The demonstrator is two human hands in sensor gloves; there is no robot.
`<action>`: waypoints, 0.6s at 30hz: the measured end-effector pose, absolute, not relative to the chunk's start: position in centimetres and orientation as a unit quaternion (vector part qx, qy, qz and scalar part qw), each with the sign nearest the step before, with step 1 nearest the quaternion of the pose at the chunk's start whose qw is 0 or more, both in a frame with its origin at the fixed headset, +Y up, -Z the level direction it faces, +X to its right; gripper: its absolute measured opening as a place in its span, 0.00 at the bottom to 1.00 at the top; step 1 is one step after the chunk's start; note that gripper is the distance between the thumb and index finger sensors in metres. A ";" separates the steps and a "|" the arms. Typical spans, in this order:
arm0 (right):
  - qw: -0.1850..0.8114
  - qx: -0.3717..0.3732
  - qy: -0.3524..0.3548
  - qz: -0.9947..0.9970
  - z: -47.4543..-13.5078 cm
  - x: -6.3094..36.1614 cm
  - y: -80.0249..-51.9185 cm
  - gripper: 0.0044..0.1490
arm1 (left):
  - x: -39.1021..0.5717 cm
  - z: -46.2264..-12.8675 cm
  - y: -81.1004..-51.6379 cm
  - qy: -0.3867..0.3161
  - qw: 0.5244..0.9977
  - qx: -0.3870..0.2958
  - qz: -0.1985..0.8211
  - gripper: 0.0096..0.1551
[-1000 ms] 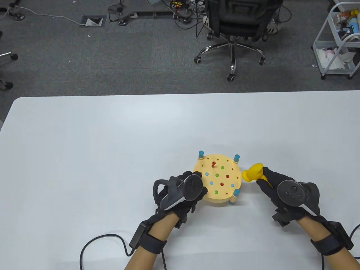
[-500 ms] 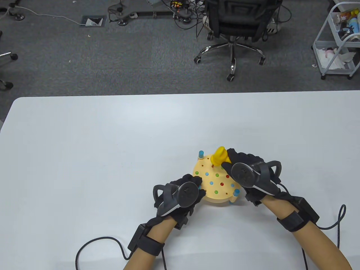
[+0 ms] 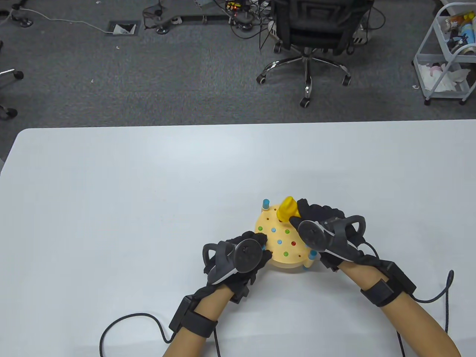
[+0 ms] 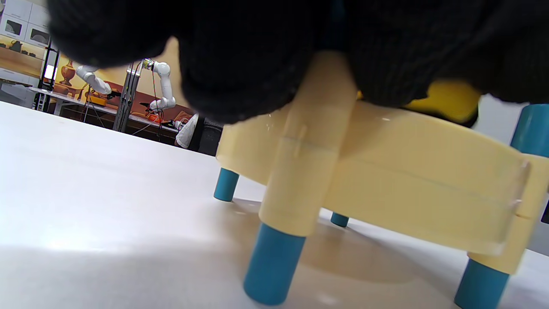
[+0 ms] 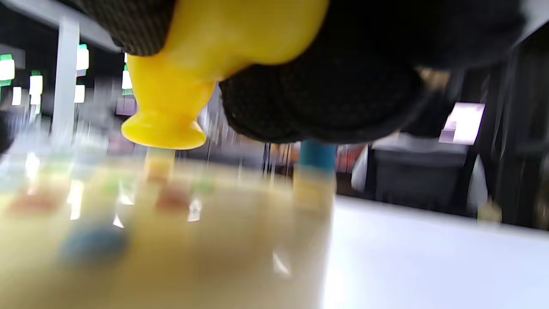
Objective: Hammer toy nails into tap bench
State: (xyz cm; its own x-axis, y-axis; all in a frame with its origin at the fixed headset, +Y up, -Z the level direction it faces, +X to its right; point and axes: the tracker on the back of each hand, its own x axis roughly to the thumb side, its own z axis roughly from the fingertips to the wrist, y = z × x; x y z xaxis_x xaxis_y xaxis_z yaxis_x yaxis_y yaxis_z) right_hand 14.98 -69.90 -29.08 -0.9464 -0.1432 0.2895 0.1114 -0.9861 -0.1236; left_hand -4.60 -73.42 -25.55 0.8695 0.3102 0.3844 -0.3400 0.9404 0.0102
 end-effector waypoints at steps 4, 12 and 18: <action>-0.017 -0.126 0.167 -0.978 -28.0 16.7 -68.1 0.43 | -4.6 -25.5 -73.6 -0.191 0.967 0.041 0.166 0.31; -0.256 -0.006 0.066 -0.964 -26.6 27.2 -69.7 0.46 | -9.4 -25.8 -70.3 -0.192 0.918 0.007 0.347 0.38; -0.246 0.007 -0.069 -0.967 -26.1 31.3 -75.8 0.43 | -13.0 -26.6 -71.8 -0.154 0.834 -0.051 0.527 0.37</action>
State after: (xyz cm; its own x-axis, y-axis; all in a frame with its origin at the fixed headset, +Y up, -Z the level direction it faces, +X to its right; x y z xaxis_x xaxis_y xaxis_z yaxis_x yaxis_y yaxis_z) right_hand 31.27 -75.79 -26.14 -0.8787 0.4750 -0.0473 -0.4769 -0.8694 0.1292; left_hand -12.97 -71.76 -26.60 0.3979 0.8946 0.2033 -0.8632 0.4402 -0.2471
